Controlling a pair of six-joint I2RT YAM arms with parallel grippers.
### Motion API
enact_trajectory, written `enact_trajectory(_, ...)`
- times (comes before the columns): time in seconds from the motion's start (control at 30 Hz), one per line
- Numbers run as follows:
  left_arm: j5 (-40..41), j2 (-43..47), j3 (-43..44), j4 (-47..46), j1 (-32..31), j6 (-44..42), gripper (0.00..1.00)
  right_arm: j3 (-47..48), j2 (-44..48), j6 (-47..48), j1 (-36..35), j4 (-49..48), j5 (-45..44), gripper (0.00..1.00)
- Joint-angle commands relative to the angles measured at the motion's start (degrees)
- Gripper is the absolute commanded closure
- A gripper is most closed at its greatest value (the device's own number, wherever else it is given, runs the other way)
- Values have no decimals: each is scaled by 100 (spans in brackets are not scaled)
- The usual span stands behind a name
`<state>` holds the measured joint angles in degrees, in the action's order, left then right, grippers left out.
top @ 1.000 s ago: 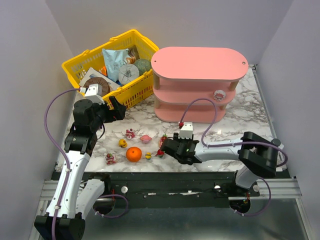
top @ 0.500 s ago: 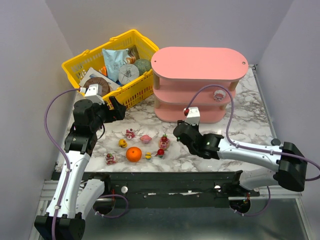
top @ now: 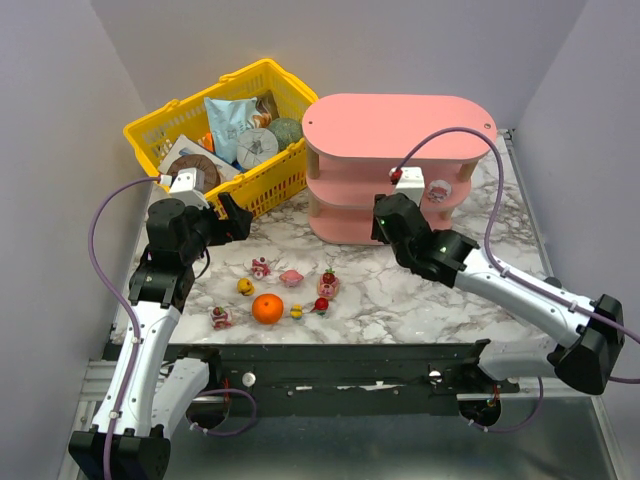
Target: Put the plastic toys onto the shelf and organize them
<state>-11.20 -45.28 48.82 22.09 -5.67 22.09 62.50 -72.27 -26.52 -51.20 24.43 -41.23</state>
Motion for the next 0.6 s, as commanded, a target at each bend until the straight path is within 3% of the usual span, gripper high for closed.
enact_trajectory(0.0,-102,28,-57,-29,31,-73,1,315,-94,305,224,265,54,89)
enact_trajectory(0.57,-66,19,-57,-20,31,-90,1,720,-665,446,1077,282,537,89)
